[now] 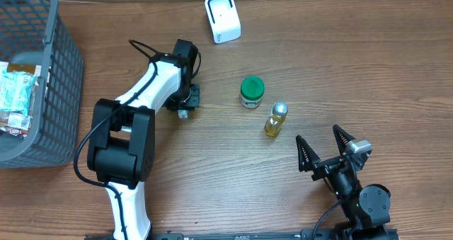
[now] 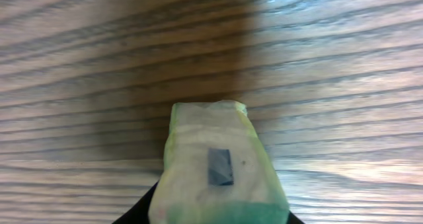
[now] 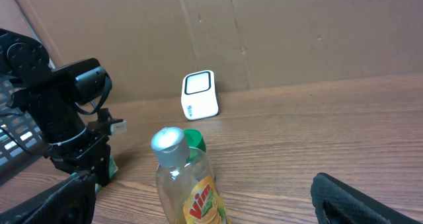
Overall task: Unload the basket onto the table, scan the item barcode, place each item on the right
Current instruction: 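Set the teal pack upright beside the green-lidded jar and release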
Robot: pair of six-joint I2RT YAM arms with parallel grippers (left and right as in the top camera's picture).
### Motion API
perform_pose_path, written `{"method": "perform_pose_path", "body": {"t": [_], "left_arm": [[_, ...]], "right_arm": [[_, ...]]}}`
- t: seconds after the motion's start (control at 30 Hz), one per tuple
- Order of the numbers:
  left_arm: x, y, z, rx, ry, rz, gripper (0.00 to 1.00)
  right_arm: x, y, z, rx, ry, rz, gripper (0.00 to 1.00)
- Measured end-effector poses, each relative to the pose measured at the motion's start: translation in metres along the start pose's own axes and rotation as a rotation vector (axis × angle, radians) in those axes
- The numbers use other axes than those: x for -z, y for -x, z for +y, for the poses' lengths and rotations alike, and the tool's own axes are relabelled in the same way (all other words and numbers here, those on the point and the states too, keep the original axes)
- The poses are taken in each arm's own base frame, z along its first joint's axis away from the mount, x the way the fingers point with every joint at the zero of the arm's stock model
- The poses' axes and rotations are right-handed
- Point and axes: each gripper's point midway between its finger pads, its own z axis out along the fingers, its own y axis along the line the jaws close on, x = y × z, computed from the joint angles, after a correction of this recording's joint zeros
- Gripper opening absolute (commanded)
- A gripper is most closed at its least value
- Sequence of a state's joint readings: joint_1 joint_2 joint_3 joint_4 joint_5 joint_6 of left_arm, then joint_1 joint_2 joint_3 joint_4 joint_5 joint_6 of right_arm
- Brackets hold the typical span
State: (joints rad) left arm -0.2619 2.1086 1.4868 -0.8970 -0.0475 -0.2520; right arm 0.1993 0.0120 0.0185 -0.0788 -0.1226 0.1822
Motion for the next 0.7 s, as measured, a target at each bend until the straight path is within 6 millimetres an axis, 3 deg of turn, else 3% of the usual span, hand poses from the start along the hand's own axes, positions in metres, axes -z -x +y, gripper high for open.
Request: {"method": "perform_pose_path", "body": {"t": [0.23,0.57,0.7], "left_arm": [[0.001,0.0,-0.035,0.044,-0.086,-0.015,0.32],[0.008,-0.015,-0.119,0.04,-0.167,-0.064,0.34],[0.009,-0.021,-0.133,0.053,-0.178,-0.059,0.33]], "right_arm": [[0.0,0.0,0.0,0.0,0.0,0.0,1.0],[0.0,0.0,0.0,0.0,0.0,0.0,1.0],[0.0,0.0,0.0,0.0,0.0,0.0,1.0]]}}
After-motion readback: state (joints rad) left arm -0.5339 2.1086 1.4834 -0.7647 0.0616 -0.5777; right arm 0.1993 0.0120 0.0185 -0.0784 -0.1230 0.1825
